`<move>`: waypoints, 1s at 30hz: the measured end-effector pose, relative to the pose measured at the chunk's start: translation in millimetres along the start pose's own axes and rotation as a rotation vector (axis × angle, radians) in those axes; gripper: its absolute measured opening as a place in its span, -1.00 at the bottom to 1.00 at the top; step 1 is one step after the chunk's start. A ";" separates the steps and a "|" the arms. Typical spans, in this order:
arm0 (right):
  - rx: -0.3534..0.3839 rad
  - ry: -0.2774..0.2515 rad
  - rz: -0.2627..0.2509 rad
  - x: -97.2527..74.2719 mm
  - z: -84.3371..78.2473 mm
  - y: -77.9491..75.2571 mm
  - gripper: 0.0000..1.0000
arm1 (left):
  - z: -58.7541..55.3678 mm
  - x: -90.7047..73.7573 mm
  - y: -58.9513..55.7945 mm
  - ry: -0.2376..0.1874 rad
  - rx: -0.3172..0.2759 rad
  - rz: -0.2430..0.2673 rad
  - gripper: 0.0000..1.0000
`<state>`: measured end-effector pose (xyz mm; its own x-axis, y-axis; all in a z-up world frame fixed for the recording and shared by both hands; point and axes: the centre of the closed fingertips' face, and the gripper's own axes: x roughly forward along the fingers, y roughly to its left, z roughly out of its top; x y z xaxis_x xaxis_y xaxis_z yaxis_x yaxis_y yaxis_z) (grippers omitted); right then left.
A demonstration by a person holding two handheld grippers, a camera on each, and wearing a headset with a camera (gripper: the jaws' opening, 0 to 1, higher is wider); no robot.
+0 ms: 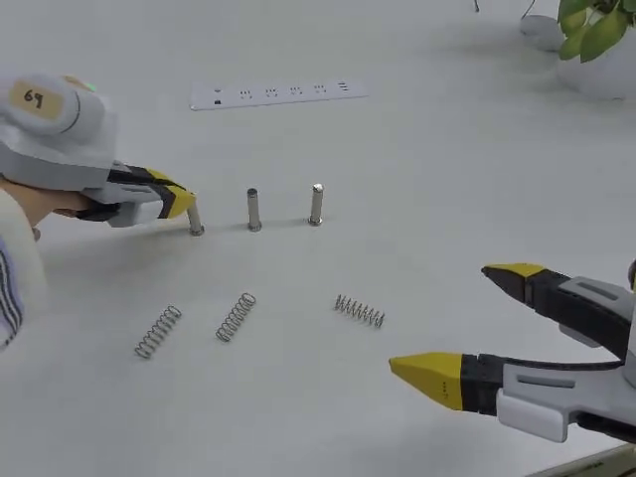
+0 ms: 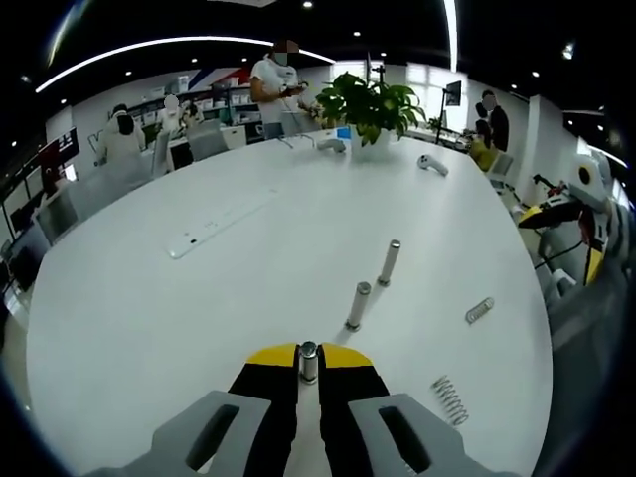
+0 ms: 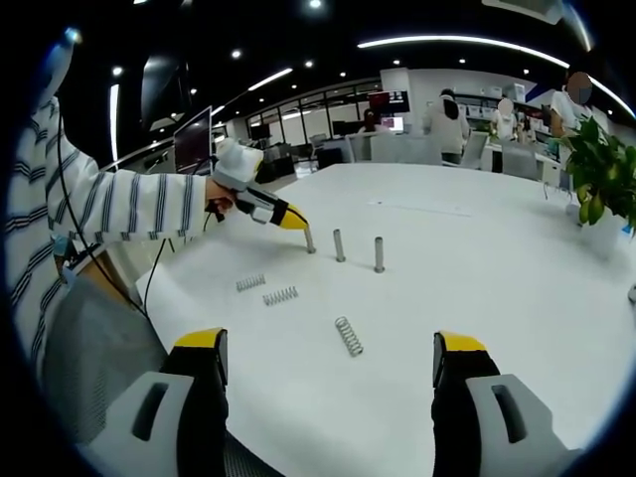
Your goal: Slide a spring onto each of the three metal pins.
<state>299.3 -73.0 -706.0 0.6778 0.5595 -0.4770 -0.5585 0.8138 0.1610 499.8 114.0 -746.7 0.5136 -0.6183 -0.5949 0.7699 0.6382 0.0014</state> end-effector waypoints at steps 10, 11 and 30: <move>0.005 0.005 0.002 0.0 -1.3 -0.7 0.67 | -0.2 0.8 0.4 -0.003 -0.030 0.004 -1.00; 0.006 0.006 0.001 -0.1 -1.4 -0.9 0.67 | -0.3 0.8 0.2 -0.003 -0.040 0.008 -1.00; 0.000 0.004 0.003 -0.5 -2.7 -1.1 0.70 | -2.6 2.0 -1.6 -0.001 -0.062 0.005 -0.98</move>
<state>298.2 -74.5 -708.4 0.6740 0.5613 -0.4803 -0.5608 0.8119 0.1621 498.6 113.0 -750.0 0.5180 -0.6151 -0.5944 0.7421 0.6688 -0.0454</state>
